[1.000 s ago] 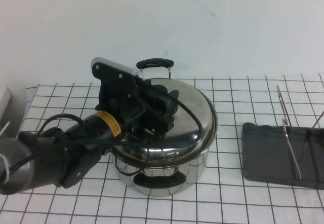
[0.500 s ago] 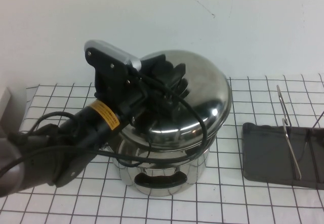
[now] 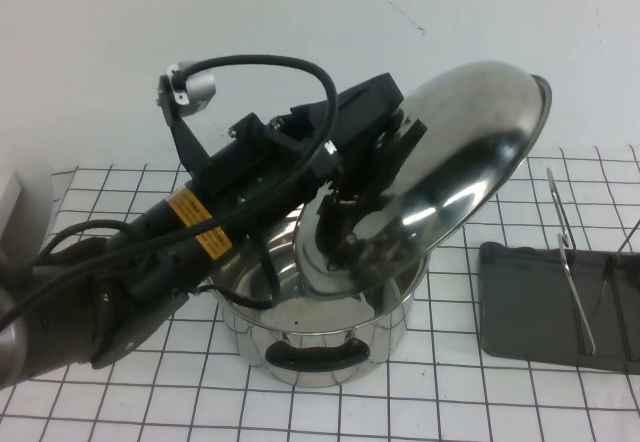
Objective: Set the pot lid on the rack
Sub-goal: Hand over the pot lid
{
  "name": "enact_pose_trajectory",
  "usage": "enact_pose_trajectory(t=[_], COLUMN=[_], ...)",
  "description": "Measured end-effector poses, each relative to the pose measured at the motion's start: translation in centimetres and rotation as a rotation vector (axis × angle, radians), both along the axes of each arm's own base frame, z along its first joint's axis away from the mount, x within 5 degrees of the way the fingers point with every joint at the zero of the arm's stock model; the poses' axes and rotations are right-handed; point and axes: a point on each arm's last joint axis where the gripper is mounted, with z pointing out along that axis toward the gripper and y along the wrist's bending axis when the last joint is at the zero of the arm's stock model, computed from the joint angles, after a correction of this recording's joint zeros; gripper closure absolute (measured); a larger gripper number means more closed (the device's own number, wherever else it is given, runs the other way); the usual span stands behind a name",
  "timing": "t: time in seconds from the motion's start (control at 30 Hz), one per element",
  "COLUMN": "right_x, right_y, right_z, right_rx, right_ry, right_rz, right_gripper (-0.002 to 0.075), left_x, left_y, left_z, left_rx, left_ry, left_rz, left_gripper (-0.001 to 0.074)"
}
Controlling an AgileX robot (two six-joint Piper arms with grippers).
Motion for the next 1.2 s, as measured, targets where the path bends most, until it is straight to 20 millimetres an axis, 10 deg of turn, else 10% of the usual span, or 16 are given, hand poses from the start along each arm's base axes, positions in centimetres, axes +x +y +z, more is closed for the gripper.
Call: enact_pose_trajectory(t=[0.3,0.43,0.8,1.2], right_x=[-0.3,-1.0,0.6,4.7], right_y=[1.0,2.1,3.3,4.3], right_z=[-0.1,3.1,11.1,12.3], right_rx=[-0.078,-0.236,-0.445,-0.401], right_ry=[0.025,-0.151,-0.418,-0.294], right_rz=[0.116,0.249,0.349,0.507], right_gripper=[0.0728,0.0720,0.0237,0.0188], left_x=[-0.6,-1.9,-2.6,-3.0], left_y=[-1.6,-4.5,-7.3,-7.7], left_z=[-0.6,0.5,2.0,1.4], left_rx=[0.033,0.056,0.041,0.082], left_ry=[-0.027,-0.162,-0.292,-0.320], left_rz=[-0.028,-0.078,-0.109,-0.159], left_gripper=[0.0418,0.0418,0.0418,0.0418])
